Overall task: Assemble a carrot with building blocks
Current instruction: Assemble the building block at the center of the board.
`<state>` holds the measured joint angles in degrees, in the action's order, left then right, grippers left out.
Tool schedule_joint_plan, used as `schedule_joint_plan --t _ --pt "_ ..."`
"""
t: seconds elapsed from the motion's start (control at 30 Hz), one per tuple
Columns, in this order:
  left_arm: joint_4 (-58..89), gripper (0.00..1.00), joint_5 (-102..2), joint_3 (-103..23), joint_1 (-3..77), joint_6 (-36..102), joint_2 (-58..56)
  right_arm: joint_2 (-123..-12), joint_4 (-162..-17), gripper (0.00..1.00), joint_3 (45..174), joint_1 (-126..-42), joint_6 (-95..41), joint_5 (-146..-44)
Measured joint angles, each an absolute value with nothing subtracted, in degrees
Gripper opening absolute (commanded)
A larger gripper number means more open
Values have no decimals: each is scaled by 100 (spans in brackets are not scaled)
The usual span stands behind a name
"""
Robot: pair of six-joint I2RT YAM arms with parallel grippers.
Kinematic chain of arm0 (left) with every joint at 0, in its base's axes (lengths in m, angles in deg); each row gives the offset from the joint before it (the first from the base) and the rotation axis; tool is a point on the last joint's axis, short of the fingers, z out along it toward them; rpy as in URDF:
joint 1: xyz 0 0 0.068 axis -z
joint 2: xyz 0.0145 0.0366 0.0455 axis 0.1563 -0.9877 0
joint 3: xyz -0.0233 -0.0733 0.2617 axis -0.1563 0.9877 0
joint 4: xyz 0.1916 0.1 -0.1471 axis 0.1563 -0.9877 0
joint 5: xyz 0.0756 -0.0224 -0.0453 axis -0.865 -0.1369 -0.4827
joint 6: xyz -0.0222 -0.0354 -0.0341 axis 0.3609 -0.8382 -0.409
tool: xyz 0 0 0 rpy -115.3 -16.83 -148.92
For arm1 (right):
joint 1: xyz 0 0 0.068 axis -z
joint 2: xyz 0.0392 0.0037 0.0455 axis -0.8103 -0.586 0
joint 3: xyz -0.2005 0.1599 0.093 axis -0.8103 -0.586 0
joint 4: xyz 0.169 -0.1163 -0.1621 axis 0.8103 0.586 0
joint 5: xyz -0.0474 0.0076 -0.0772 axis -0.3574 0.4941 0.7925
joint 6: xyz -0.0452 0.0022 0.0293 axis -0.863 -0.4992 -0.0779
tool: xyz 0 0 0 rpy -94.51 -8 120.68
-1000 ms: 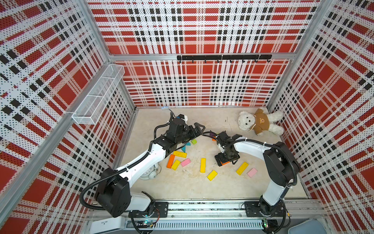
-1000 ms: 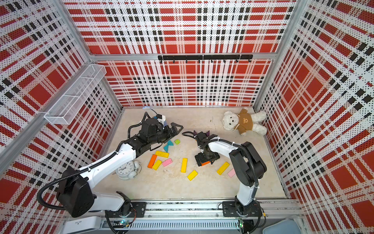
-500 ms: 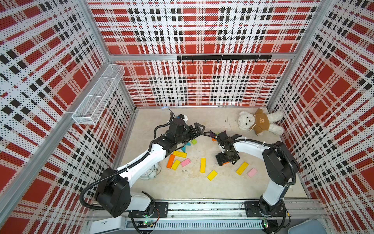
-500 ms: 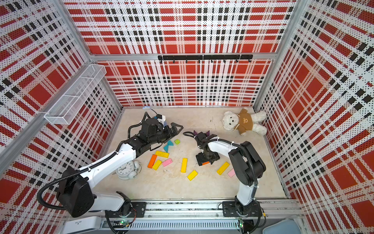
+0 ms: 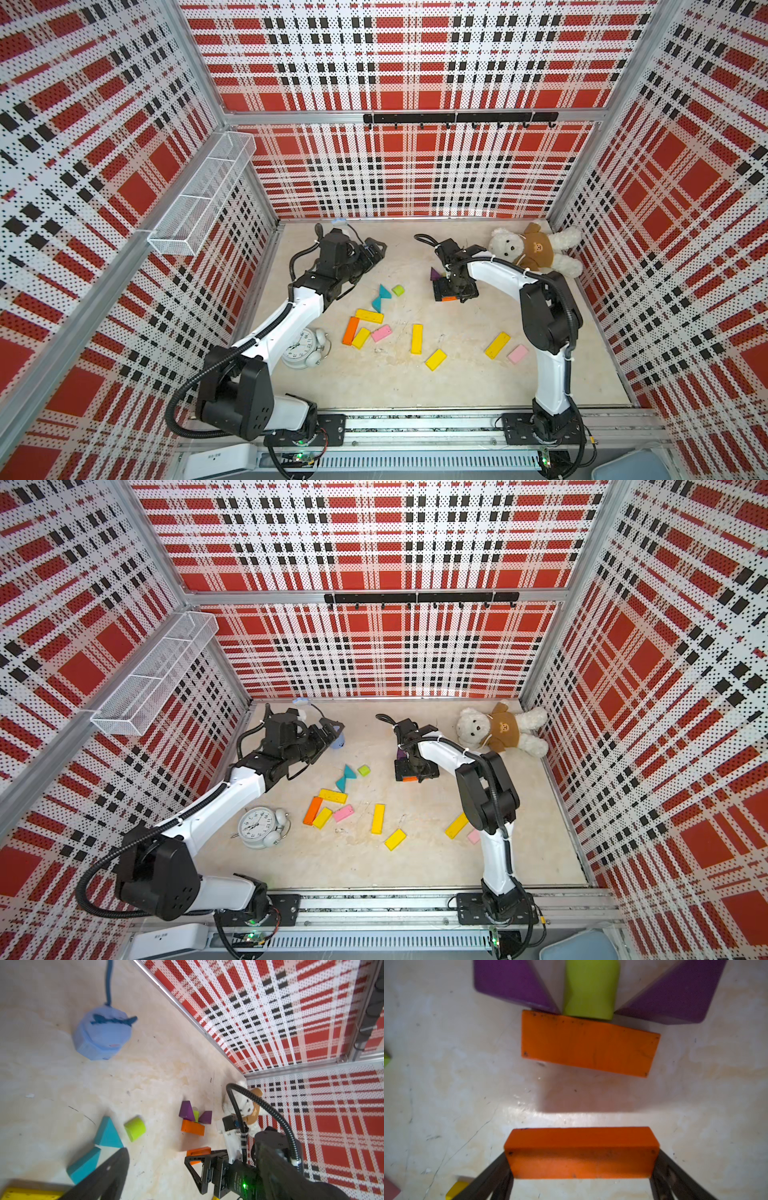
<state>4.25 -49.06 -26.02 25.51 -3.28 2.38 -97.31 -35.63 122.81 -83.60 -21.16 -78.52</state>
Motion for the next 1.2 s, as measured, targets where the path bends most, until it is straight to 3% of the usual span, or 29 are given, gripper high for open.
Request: schedule_joint_plan --t 1.2 --pt "441 100 -4709 -2602 2791 -383 -84 -10450 -3526 89 12934 -8215 -1375 -7843"
